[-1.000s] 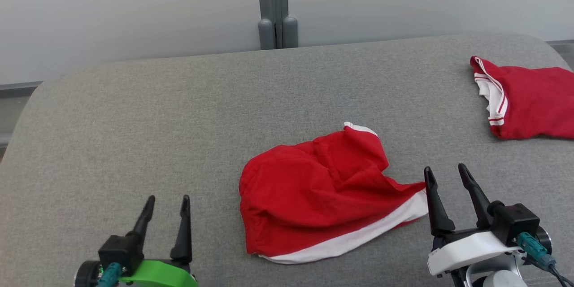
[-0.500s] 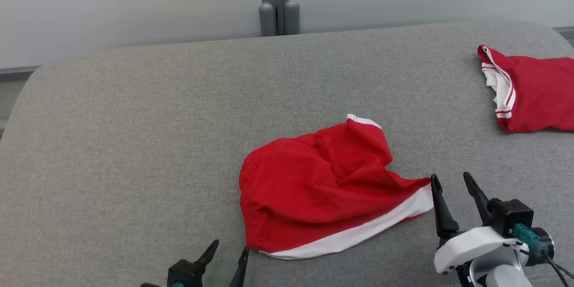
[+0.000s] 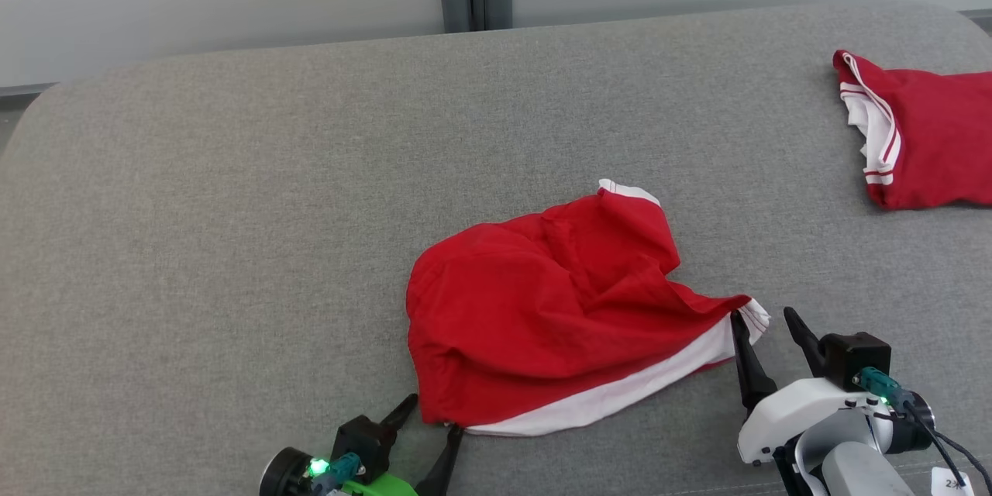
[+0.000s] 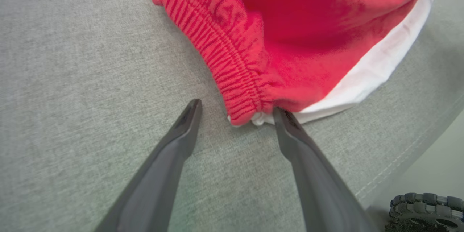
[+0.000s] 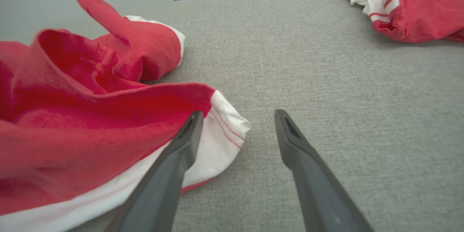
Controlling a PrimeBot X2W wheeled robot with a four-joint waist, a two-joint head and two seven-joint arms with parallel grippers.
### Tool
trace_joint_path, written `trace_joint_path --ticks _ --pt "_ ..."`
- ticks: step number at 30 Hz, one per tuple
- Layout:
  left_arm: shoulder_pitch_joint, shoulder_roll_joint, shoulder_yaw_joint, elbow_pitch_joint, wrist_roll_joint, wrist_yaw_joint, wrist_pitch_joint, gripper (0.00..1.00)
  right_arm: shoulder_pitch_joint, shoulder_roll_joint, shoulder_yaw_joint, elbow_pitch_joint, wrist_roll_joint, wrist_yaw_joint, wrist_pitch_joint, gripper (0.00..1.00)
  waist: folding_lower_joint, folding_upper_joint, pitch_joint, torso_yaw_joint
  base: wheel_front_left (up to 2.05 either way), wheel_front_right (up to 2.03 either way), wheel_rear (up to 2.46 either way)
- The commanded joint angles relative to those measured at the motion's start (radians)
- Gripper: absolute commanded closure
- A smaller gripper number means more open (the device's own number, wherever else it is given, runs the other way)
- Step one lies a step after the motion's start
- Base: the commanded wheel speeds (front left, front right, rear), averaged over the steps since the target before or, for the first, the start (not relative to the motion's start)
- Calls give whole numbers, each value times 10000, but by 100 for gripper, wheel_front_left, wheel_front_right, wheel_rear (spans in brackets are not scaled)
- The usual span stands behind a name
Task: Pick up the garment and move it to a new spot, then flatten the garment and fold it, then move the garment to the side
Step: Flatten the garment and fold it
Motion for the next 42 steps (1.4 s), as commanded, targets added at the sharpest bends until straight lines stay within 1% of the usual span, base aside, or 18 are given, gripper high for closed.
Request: trace_joint_path --ticks 1,7,8,9,10,11,12,17,24,29,31,34,37,39,41,42 --pt "-211 73 -94 87 -130 -28 6 0 -188 -10 35 119 60 -17 -26 0 0 -1 128 -17 0 0 0" --pt "-659 97 -859 333 -289 -28 12 0 -680 27 306 862 297 -17 -26 0 0 -1 377 32 0 0 0" --pt "-692 102 -939 309 -354 -28 14 2 -759 30 339 933 340 -17 -26 10 0 -1 403 42 0 0 0" --pt "-731 109 -1007 250 -405 -28 14 19 -831 30 367 950 363 -17 -26 40 0 -1 423 54 0 0 0" --pt "-782 121 -1019 104 -470 -28 12 58 -882 34 397 961 444 -17 -26 100 0 -1 444 69 0 0 0" --pt "-795 137 -1021 -6 -527 -28 12 72 -888 36 416 985 497 -17 -26 100 0 -1 456 81 0 0 0" --pt "-793 177 -1056 -159 -562 -28 11 100 -891 13 429 998 545 -17 -26 100 0 -1 467 98 0 0 0" --pt "-386 399 -969 -994 -657 -28 6 100 -708 -48 482 580 824 -17 -26 100 0 -1 429 191 0 0 0" --pt "204 810 -804 -2647 -801 -16 6 100 -231 -204 484 -709 1362 -17 -26 100 0 -1 218 348 0 0 0" --pt "-346 1096 -712 -3599 -1047 -16 6 100 -668 -325 815 -1387 1682 -18 -26 100 0 -1 118 274 0 0 0" --pt "-778 1180 -561 -3792 -1327 -14 6 100 -1074 -314 1069 -1479 1884 -18 -26 100 0 -1 139 165 0 0 0" --pt "-1704 1382 -602 -3836 -1591 -14 6 100 -1920 -378 1485 -1311 2100 -18 89 100 0 -1 335 -18 0 0 0" --pt "-3203 1786 -687 -3512 -1910 -14 175 100 -3137 -322 1782 -948 2365 -18 440 100 0 -1 751 -194 0 0 0" --pt "-4247 1901 -1008 -3336 -2241 -11 399 100 -4141 -289 1870 -593 2569 -18 683 100 0 -1 1114 -294 0 0 0" --pt "-5559 2292 -1618 -3155 -2236 -11 708 100 -5266 -266 1883 -154 2764 -18 948 100 0 -1 1557 -375 0 0 0" --pt "-6148 2441 -1853 -3086 -2439 -10 842 100 -5833 -216 1865 64 2858 -18 1093 100 0 -1 1774 -430 0 0 0"
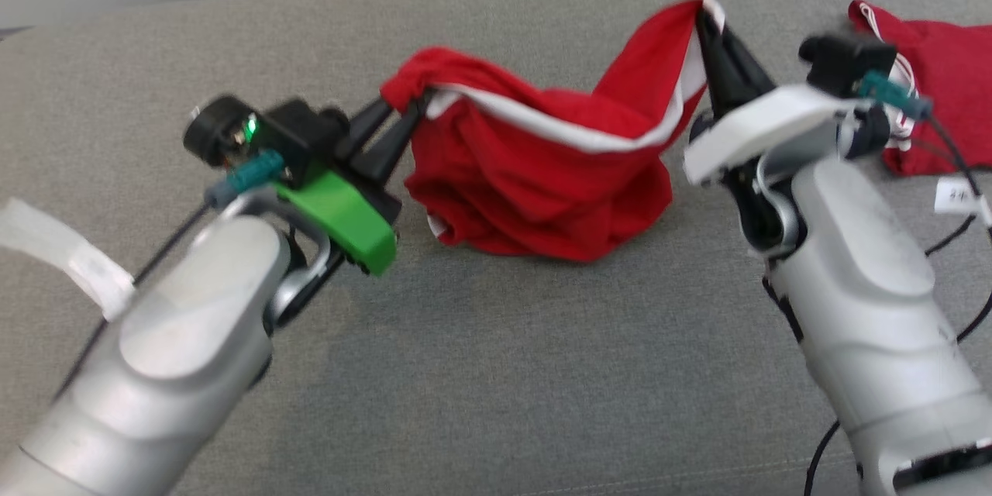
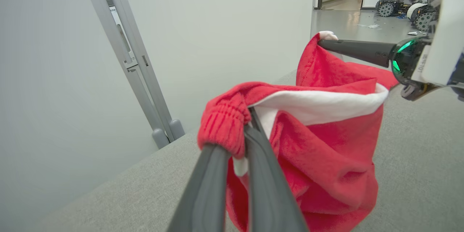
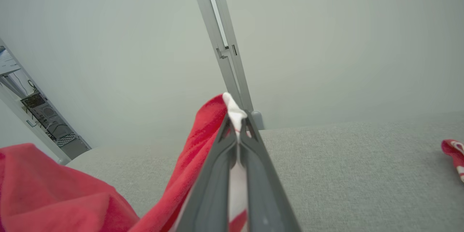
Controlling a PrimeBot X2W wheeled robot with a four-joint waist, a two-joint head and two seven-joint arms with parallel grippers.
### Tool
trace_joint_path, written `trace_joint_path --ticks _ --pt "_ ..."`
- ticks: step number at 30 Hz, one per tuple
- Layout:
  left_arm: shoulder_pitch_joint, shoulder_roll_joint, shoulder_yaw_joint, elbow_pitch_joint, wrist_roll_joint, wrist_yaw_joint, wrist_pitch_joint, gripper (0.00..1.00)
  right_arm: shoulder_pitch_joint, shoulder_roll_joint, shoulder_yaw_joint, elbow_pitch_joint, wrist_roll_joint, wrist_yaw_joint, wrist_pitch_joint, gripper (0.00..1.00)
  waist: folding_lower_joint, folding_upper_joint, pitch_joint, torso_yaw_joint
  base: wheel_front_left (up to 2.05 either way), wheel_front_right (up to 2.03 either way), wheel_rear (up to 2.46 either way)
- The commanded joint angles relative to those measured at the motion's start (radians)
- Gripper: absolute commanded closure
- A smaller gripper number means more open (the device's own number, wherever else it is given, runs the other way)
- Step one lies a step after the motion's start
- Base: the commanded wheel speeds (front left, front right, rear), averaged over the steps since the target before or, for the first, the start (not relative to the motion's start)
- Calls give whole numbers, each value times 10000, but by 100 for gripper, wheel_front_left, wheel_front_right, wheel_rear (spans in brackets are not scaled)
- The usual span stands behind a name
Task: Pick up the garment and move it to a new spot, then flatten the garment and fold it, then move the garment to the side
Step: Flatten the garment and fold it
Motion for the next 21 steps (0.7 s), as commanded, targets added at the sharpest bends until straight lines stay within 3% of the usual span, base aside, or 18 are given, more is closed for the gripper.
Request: trace_joint_path --ticks 1,6,13,21 --pt "-1010 268 -177 170 -447 15 132 100 -948 85 -105 354 238 -18 169 100 0 0 1007 -342 0 0 0" --pt "-4079 633 -505 1085 -1930 15 491 100 -4172 292 -562 1861 638 -16 500 100 0 0 2017 -528 0 0 0" --pt "-7451 558 -984 2701 -3444 15 331 100 -8097 481 -909 3783 569 -16 247 100 0 0 2888 -511 0 0 0" --pt "-9655 528 -1615 3374 -4358 15 -300 100 -10412 531 -322 5001 697 -16 -411 100 0 0 3253 -422 0 0 0"
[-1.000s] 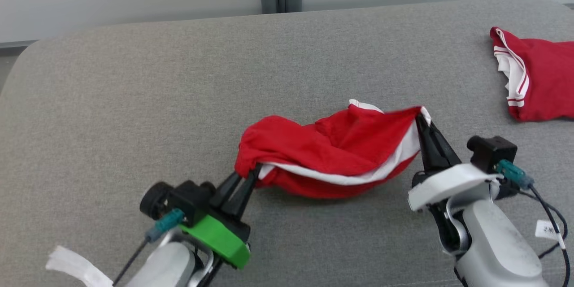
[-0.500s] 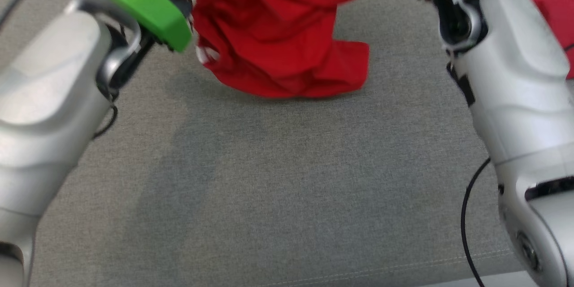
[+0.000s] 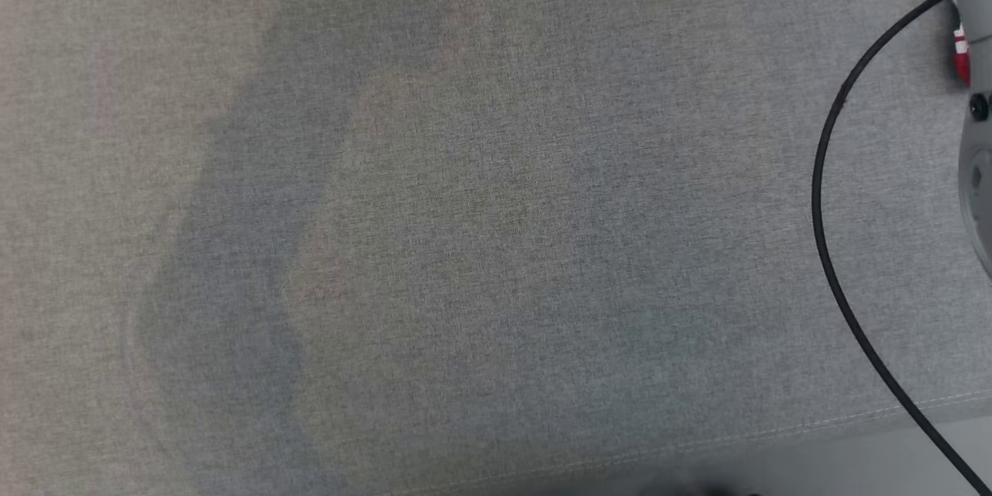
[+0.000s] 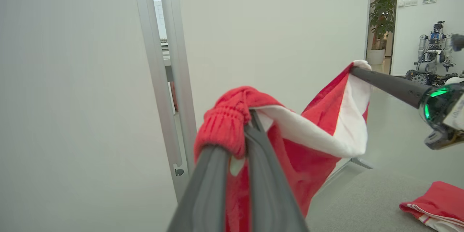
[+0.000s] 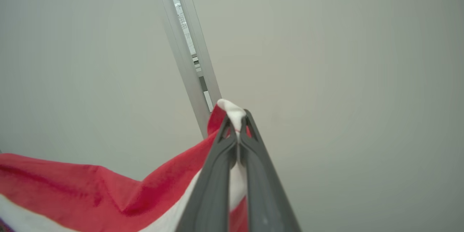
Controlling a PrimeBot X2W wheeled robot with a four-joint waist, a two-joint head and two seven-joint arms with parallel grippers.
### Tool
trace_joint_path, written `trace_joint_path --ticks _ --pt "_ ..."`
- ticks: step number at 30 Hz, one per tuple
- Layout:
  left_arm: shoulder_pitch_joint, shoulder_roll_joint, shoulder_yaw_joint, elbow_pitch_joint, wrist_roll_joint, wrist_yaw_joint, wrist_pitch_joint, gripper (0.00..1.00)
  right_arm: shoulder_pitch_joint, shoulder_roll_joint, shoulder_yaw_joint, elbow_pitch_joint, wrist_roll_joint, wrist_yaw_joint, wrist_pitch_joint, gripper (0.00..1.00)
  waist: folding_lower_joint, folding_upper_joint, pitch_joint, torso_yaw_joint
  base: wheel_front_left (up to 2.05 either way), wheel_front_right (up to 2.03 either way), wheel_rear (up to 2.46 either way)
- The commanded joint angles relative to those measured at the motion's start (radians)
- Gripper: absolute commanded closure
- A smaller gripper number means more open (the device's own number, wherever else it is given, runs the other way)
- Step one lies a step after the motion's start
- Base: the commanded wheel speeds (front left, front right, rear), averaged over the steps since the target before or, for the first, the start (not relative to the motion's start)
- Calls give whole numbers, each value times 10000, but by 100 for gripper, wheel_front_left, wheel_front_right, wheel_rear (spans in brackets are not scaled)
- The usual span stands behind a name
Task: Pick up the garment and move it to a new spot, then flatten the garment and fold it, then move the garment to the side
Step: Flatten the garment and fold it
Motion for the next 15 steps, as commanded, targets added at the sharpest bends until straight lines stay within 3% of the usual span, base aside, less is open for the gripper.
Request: trace_joint_path --ticks 1,4,10,15 --pt "-212 80 -156 47 -132 17 -99 100 -101 22 254 114 121 -14 -89 100 -2 0 204 49 0 0 0" --pt "-373 244 -395 28 -517 17 -319 100 -126 1 797 255 274 -14 -143 100 -2 0 338 97 0 0 0" --pt "793 646 -1008 -251 -885 17 -549 100 1012 15 1542 161 886 -14 -382 100 -2 0 297 111 0 0 0" --pt "2898 818 -220 -1128 -673 17 -573 100 2715 -163 2356 -520 1415 -16 -532 100 -2 0 -64 121 0 0 0"
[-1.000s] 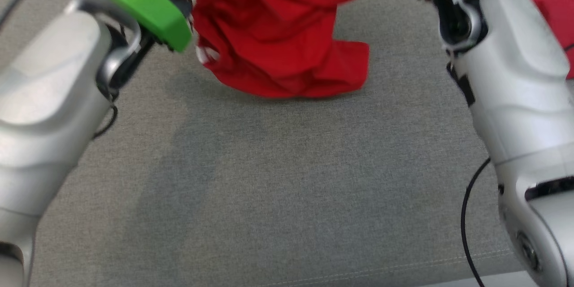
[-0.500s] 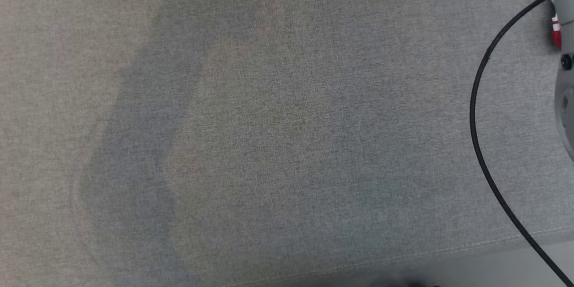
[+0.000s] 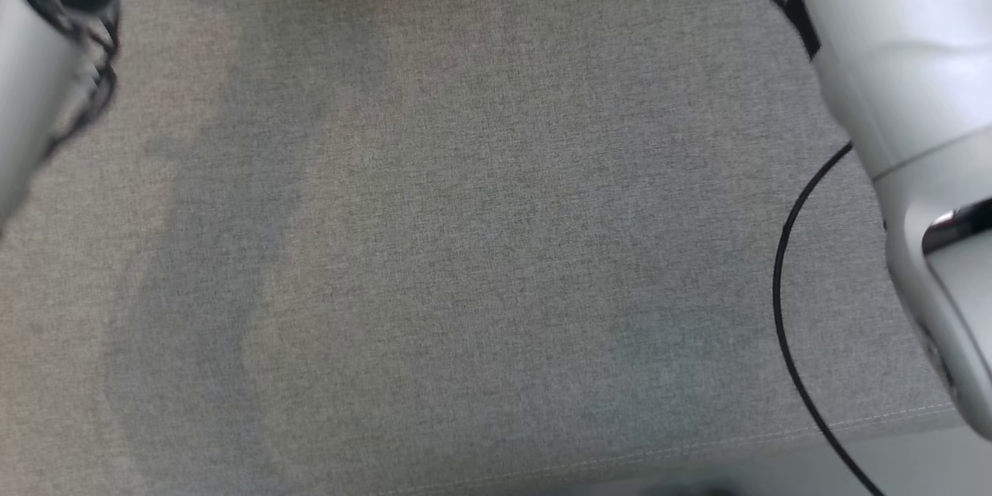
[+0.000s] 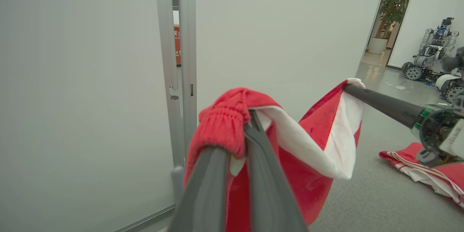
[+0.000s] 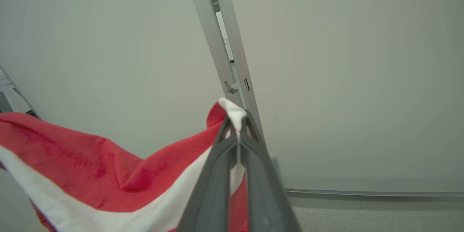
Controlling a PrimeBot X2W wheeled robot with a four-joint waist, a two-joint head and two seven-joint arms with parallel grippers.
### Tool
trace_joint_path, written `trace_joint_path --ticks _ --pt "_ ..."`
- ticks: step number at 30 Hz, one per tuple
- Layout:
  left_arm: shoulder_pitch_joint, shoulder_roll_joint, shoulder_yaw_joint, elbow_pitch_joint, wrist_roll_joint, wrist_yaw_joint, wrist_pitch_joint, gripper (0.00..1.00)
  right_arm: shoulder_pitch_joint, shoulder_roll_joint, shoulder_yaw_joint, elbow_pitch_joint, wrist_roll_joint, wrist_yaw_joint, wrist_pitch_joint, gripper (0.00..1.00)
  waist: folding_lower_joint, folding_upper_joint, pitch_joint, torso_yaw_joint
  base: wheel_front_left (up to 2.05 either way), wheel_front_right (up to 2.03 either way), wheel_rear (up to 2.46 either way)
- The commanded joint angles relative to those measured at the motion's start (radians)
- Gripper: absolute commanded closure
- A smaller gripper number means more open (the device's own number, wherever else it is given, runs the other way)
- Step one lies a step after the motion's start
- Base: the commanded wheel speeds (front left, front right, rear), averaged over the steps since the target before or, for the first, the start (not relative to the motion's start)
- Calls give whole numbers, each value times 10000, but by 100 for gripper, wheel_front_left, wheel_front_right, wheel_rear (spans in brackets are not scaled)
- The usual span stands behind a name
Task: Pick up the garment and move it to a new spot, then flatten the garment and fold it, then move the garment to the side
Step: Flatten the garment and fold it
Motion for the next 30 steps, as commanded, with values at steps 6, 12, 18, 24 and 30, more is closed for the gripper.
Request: trace_joint_path --ticks 6,12,18,24,30 --pt "3532 -199 1407 -1166 1071 22 -31 100 2626 -578 670 -1176 924 -11 -146 100 -1 0 -856 17 0 0 0" --pt "6523 -412 2034 -2070 2340 124 -35 100 5201 -1318 1448 -2369 1375 -11 -175 100 -1 0 -1620 1 0 0 0" --pt "8945 -586 2194 -2597 3208 271 -35 100 7531 -1861 1409 -3533 1919 -11 -207 100 -1 0 -2347 21 0 0 0" --pt "10724 -788 2060 -2832 3815 360 -36 100 9779 -2168 838 -4631 2278 -13 -163 100 -1 0 -2977 146 0 0 0" --pt "11873 -754 1971 -2985 4285 483 -35 100 12060 -2211 -306 -5956 2368 -13 36 100 -1 0 -3417 281 0 0 0"
